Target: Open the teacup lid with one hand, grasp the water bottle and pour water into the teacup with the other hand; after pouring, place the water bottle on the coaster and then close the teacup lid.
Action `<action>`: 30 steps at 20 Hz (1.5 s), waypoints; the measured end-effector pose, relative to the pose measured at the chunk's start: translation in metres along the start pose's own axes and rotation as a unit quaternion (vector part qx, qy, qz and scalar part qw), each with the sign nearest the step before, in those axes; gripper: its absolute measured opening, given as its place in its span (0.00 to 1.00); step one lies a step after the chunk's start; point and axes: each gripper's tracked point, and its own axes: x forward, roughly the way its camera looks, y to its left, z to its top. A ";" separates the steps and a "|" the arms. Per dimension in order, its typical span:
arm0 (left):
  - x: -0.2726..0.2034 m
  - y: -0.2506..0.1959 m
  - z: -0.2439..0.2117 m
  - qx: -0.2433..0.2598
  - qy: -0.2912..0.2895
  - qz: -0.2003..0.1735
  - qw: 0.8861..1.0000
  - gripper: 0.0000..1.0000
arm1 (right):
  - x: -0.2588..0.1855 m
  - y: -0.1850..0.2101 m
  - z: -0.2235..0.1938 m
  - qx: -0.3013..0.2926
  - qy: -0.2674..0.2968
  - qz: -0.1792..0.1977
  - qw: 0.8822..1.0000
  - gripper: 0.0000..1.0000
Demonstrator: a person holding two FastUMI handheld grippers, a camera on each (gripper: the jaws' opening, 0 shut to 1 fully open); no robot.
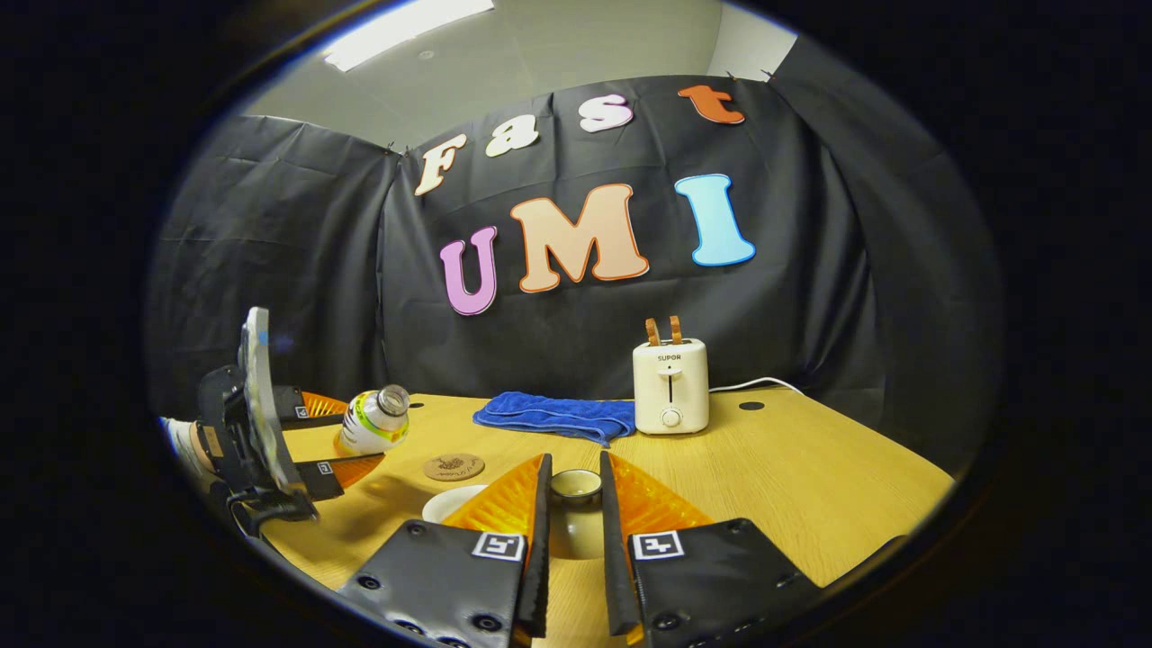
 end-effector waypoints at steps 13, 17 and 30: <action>0.002 -0.008 -0.001 0.173 0.001 -0.025 0.985 0.58 | -0.005 0.001 -0.004 -0.016 -0.001 0.002 1.000 0.29; 0.000 -0.012 0.003 0.226 -0.005 -0.037 0.973 0.58 | -0.005 0.001 -0.008 -0.019 0.003 0.003 1.000 0.29; 0.003 -0.002 0.013 0.349 0.001 -0.051 0.936 0.59 | -0.007 -0.005 -0.018 -0.034 0.016 0.001 0.999 0.30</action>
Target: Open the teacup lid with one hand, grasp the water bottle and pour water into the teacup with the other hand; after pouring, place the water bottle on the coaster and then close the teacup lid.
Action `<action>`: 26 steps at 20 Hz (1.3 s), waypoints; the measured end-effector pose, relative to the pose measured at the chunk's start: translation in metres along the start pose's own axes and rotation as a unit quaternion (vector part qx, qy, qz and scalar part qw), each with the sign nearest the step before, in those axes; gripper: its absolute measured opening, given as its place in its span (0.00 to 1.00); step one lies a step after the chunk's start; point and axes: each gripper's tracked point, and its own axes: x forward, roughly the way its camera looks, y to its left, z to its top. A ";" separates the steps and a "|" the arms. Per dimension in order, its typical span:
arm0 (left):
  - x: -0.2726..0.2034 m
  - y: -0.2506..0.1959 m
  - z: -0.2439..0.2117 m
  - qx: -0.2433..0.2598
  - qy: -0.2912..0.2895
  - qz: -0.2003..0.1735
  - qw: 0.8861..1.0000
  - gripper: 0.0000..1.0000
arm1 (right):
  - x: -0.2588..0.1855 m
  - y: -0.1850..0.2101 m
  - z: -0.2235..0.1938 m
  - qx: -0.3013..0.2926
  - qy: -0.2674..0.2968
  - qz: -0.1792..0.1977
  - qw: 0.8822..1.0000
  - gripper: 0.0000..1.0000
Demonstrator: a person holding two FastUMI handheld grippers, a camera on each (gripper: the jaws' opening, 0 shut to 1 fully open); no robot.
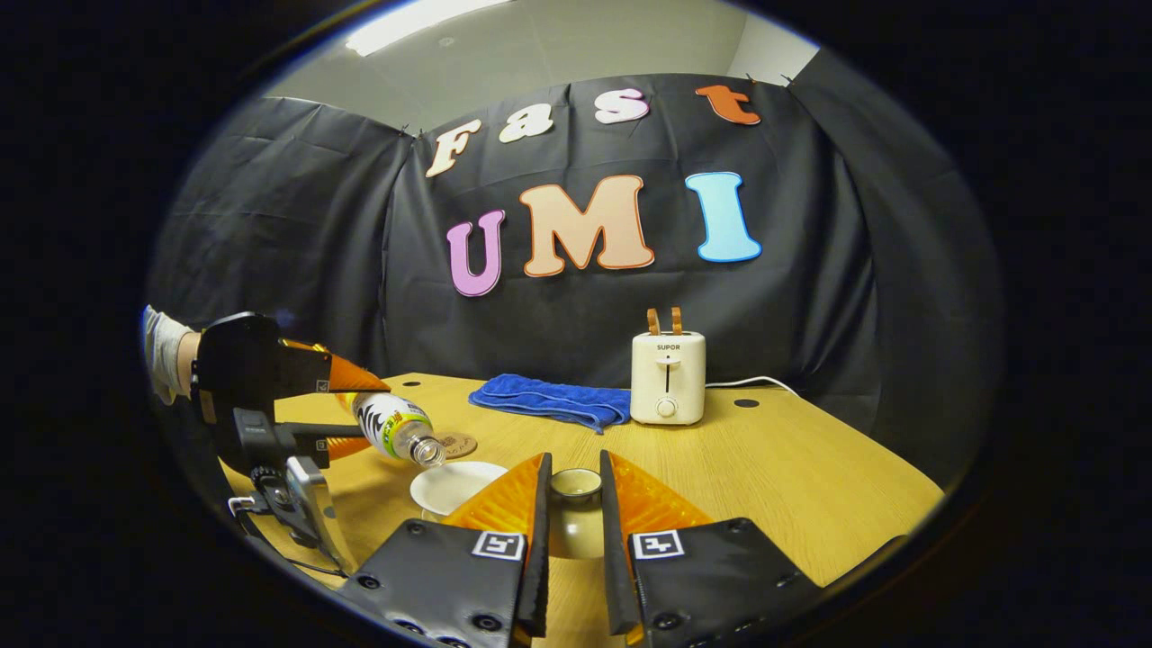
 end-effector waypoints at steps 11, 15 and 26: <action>-0.002 0.015 0.002 0.068 0.008 -0.003 0.998 0.59 | 0.001 -0.005 -0.007 -0.002 0.004 -0.001 1.000 0.27; -0.003 0.024 0.002 0.095 0.011 -0.004 0.995 0.59 | 0.003 -0.006 -0.007 0.000 0.003 0.000 1.000 0.27; -0.015 0.074 0.009 0.192 0.017 0.004 0.981 0.59 | 0.004 -0.005 -0.013 0.001 0.010 0.005 1.000 0.29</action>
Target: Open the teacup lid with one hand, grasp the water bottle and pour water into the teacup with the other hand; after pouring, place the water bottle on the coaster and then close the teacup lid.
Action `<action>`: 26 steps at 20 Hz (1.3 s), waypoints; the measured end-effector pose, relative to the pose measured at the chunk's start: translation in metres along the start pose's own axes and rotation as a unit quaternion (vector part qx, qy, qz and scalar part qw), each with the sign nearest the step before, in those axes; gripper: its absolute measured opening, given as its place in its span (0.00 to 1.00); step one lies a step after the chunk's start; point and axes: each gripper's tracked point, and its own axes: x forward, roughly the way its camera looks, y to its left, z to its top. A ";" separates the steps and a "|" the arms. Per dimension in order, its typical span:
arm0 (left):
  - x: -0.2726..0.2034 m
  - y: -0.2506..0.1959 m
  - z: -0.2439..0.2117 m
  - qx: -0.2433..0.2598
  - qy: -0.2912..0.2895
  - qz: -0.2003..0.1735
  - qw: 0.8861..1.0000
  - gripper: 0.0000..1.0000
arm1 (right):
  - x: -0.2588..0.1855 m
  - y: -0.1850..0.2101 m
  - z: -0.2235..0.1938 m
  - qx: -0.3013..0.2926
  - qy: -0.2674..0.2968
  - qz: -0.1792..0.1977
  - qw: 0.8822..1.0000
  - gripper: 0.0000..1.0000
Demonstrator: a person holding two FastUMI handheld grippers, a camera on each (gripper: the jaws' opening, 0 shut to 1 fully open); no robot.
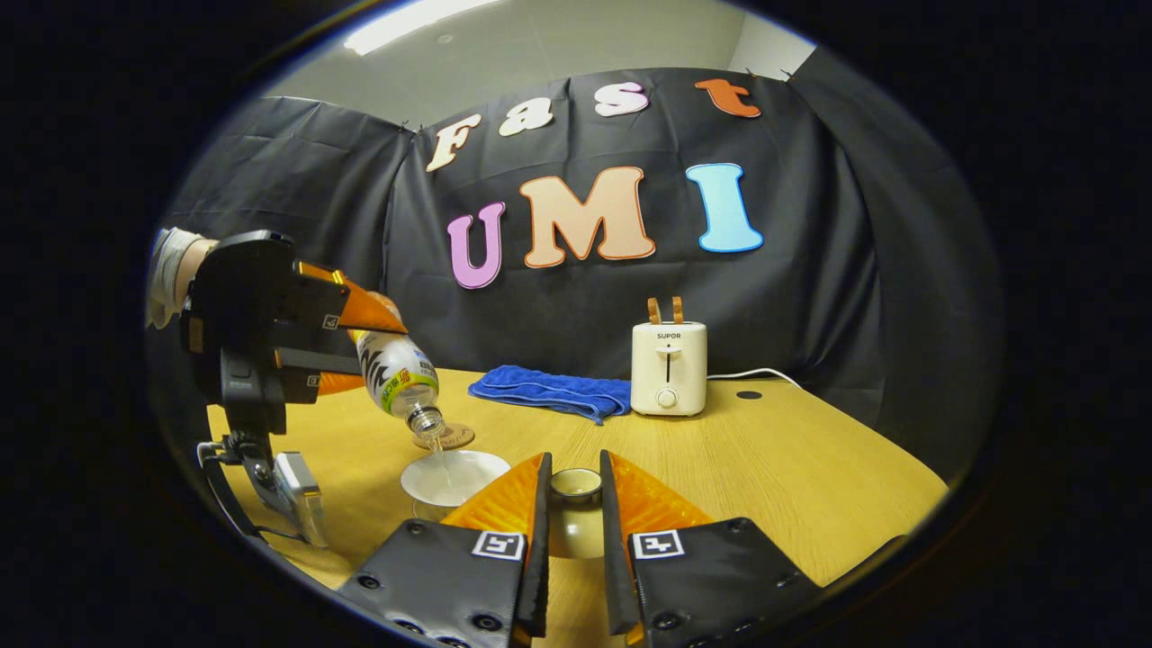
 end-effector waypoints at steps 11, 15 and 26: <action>-0.002 0.028 0.002 0.043 -0.002 -0.004 0.999 0.59 | 0.000 -0.009 -0.001 0.009 0.000 -0.002 1.000 0.30; -0.005 0.047 0.000 0.044 -0.002 0.007 0.999 0.60 | 0.001 -0.011 -0.001 0.012 0.000 -0.003 1.000 0.31; 0.001 0.002 0.004 -0.002 -0.018 -0.039 0.999 0.59 | -0.002 -0.006 0.001 0.013 0.001 0.001 1.000 0.30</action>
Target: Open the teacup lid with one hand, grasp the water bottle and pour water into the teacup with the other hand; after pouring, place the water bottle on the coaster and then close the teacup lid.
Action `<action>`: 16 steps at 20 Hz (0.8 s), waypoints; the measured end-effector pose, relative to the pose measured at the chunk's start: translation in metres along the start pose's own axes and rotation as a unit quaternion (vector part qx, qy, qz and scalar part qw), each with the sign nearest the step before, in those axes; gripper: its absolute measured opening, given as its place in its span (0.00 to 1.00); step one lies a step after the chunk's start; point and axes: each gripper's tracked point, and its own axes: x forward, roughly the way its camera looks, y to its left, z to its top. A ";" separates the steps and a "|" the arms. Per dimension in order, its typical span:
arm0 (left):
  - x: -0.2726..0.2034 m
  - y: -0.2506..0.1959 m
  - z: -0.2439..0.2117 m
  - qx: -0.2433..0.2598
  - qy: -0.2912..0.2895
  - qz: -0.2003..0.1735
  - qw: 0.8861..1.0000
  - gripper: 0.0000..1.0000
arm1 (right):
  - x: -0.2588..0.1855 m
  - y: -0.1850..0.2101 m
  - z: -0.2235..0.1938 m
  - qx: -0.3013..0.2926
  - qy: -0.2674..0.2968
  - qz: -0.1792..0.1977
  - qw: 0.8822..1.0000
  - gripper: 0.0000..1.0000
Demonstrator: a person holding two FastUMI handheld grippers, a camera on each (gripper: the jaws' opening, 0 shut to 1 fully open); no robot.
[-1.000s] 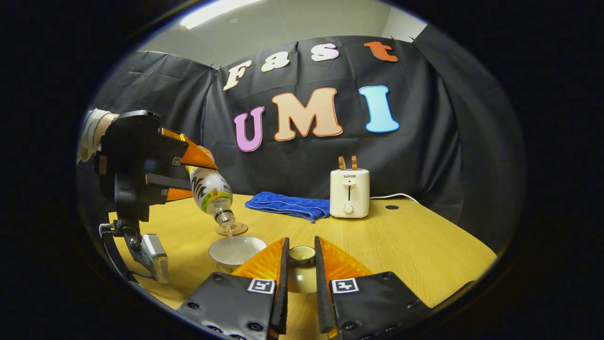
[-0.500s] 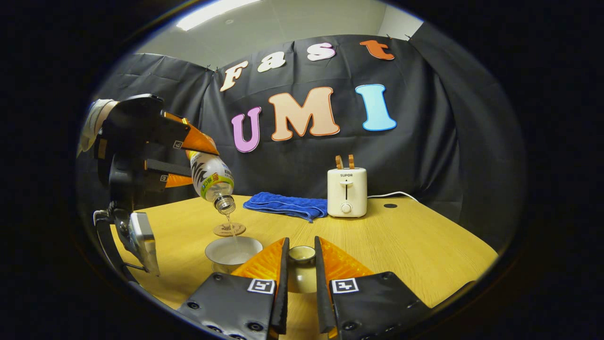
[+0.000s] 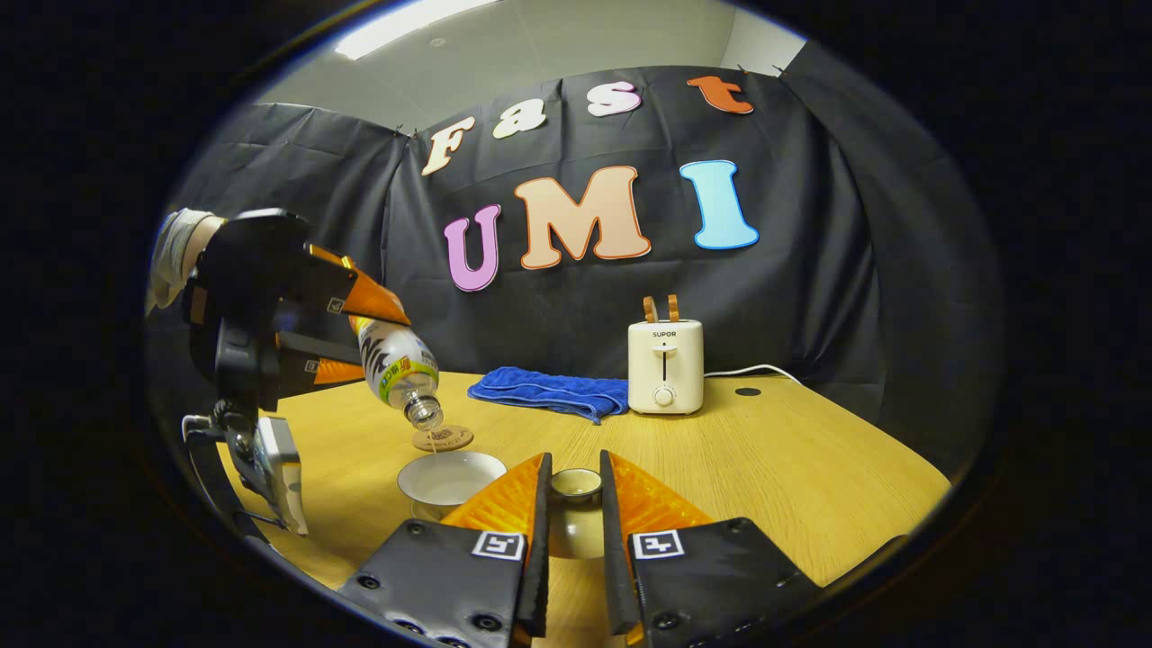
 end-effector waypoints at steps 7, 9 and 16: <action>0.009 -0.044 0.009 -0.088 -0.025 -0.041 0.995 0.59 | 0.000 0.005 -0.002 0.006 0.006 0.003 1.000 0.29; 0.010 -0.051 0.014 -0.108 -0.032 -0.044 0.993 0.59 | -0.001 0.005 -0.001 0.003 0.005 0.002 1.000 0.29; 0.011 -0.063 0.039 -0.219 -0.070 -0.052 0.972 0.60 | -0.002 0.013 -0.002 0.004 0.011 0.008 1.000 0.29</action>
